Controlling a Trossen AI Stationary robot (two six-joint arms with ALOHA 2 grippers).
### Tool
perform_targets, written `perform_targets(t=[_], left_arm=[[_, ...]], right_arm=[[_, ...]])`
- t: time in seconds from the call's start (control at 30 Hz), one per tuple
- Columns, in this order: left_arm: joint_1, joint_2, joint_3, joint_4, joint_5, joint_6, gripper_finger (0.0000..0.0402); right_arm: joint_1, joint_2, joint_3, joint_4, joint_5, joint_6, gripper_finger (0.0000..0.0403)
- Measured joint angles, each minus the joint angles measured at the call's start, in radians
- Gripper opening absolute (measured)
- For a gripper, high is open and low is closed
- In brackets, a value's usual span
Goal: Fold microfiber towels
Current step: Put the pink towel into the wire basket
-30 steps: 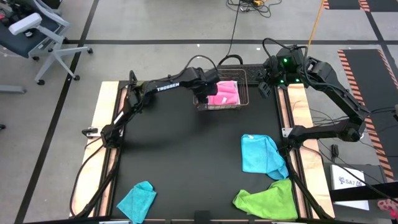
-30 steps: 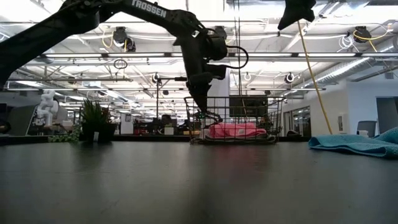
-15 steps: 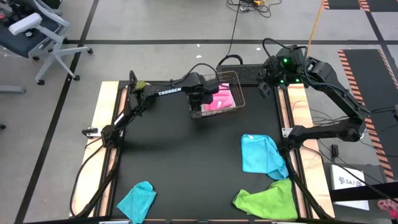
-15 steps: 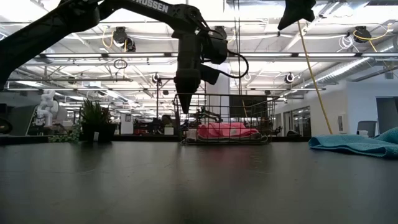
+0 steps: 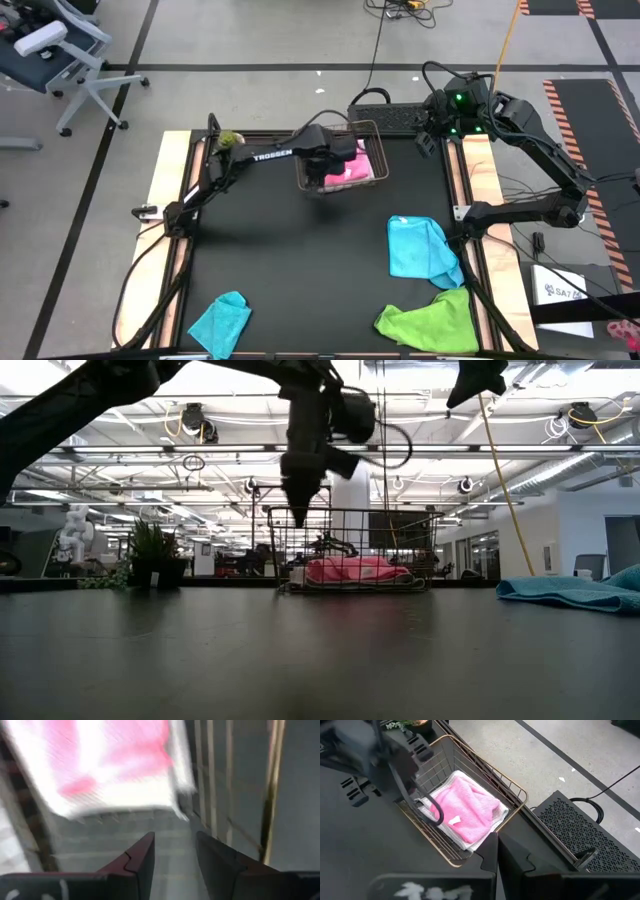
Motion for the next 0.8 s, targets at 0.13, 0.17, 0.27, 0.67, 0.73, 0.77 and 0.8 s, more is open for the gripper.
perform_targets(t=[0.13,0.17,0.27,0.67,0.73,0.77,0.8], left_arm=[[0.025,0.000,0.057,0.166,-0.022,0.018,0.0145],[0.039,0.000,0.063,0.210,0.001,0.018,0.0145],[0.080,0.000,0.063,0.254,0.064,0.010,0.0145],[0.131,0.000,-0.050,0.336,0.093,0.043,0.0145],[0.130,0.000,-0.078,0.364,0.093,0.048,0.0145],[0.131,0.000,-0.096,0.378,0.093,0.051,0.0145],[0.131,0.000,-0.113,0.391,0.093,0.055,0.0145]], right_arm=[[0.000,0.000,0.000,0.000,0.000,0.000,0.0002],[0.000,0.000,0.000,0.000,0.000,0.000,0.0002],[0.000,0.000,0.000,0.000,0.000,0.000,0.0002],[0.000,0.000,0.000,0.000,0.000,0.000,0.0002],[0.000,0.000,0.000,0.000,0.000,0.001,0.0002],[0.000,0.000,0.000,0.000,0.000,0.001,0.0002],[0.000,0.000,0.000,0.000,0.000,0.001,0.0002]])
